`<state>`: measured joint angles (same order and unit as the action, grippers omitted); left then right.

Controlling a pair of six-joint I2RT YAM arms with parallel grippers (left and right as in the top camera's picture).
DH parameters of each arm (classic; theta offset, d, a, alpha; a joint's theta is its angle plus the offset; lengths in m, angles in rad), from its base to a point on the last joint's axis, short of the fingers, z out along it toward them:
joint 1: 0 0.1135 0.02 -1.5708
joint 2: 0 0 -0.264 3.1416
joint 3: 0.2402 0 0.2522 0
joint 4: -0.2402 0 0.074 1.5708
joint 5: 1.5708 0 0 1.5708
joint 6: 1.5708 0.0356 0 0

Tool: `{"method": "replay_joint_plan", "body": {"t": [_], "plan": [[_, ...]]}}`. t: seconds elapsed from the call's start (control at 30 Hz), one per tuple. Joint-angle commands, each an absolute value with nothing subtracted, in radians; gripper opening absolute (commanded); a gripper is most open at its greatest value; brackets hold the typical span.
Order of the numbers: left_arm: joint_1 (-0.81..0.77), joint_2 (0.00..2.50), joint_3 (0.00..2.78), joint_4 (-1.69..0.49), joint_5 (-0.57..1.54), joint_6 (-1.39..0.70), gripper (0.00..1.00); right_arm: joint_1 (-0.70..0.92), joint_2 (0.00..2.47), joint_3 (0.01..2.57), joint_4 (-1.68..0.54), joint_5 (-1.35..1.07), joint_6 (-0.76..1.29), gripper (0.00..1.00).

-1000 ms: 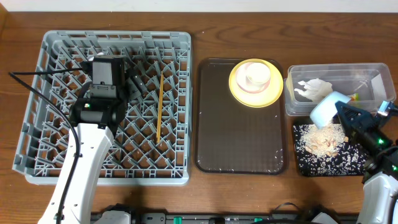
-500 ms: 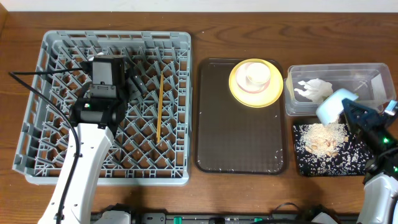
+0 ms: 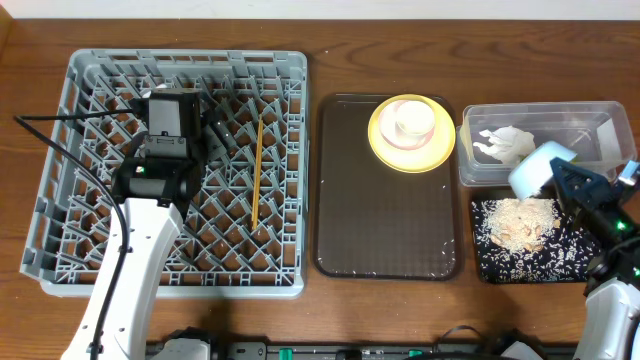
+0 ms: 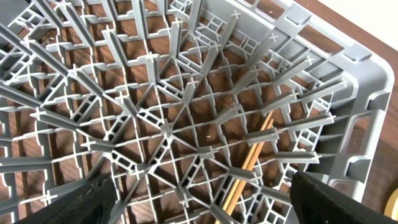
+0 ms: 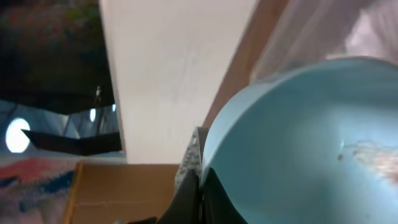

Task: Sort waste into correct bins and load items into the dishwasher rack
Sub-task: 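Tilt the plate with the right gripper to dump rice onto black tray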

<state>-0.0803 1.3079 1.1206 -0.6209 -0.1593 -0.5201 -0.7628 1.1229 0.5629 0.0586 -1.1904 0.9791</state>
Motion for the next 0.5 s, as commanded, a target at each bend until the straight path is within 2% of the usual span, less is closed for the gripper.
{"method": "replay_joint_plan", "body": {"t": [0.0,0.07,0.13,0.2,0.27,0.37,0.47], "plan": [[-0.078,1.306,1.13,-0.62,-0.161,-0.518,0.91,-0.771,1.118,0.568,0.07,-1.226,1.0,0.01],[-0.078,1.306,1.13,-0.62,-0.161,-0.518,0.91,-0.771,1.118,0.568,0.097,-1.166,0.928,0.01],[-0.078,1.306,1.13,-0.62,-0.161,-0.518,0.91,-0.771,1.118,0.568,0.046,-1.264,1.035,0.01],[-0.078,1.306,1.13,-0.62,-0.161,-0.518,0.91,-0.771,1.118,0.568,0.105,-1.263,1.037,0.01],[-0.078,1.306,1.13,-0.62,-0.161,-0.518,0.91,-0.77,1.118,0.568,0.135,-1.179,0.928,0.01],[-0.078,1.306,1.13,-0.62,-0.161,-0.518,0.91,-0.769,1.118,0.568,0.041,-1.245,1.024,0.01],[-0.078,1.306,1.13,-0.62,-0.161,-0.518,0.91,-0.765,1.118,0.568,0.097,-1.166,0.935,0.01]]}}
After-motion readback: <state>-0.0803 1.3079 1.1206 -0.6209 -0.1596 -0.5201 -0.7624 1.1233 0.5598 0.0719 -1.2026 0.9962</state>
